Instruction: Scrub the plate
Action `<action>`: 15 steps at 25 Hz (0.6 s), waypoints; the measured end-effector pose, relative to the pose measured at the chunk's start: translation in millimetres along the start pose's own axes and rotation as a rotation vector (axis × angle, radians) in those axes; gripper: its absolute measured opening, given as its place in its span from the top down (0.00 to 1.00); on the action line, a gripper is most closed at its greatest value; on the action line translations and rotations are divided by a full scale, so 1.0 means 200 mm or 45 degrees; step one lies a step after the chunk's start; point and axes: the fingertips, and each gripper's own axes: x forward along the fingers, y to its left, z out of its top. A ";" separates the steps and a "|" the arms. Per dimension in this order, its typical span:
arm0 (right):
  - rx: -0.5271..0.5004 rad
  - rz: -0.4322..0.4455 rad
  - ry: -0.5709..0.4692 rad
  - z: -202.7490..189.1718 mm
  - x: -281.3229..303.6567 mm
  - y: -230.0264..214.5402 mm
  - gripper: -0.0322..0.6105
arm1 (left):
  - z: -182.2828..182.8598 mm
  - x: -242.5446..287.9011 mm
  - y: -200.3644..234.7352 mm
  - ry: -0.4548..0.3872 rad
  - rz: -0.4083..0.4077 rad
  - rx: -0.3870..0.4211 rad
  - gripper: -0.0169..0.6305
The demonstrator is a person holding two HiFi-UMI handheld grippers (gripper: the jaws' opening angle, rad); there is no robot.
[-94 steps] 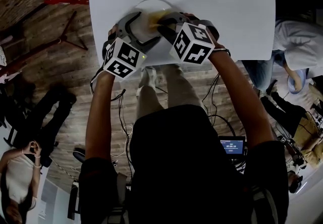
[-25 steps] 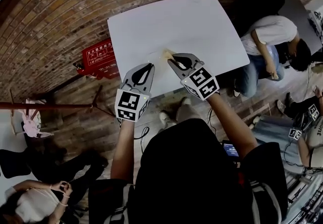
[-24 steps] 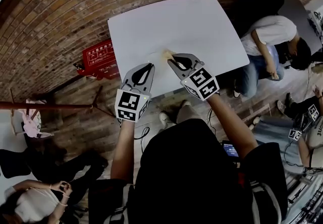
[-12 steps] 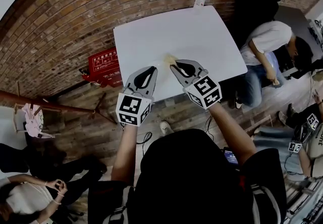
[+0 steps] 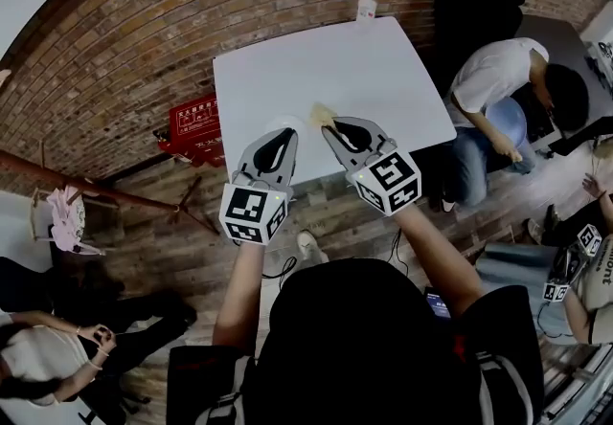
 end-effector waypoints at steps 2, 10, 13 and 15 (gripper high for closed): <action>0.000 0.003 -0.014 0.01 -0.06 0.01 0.89 | 0.02 -0.02 -0.05 -0.015 0.013 -0.008 0.92; -0.003 0.043 -0.081 0.06 -0.24 0.06 0.89 | 0.09 -0.07 -0.23 -0.060 0.078 -0.015 0.92; -0.004 0.059 -0.102 0.08 -0.30 0.07 0.89 | 0.11 -0.09 -0.28 -0.076 0.095 -0.024 0.92; -0.007 0.065 -0.113 0.09 -0.34 0.07 0.89 | 0.12 -0.10 -0.32 -0.085 0.103 -0.029 0.92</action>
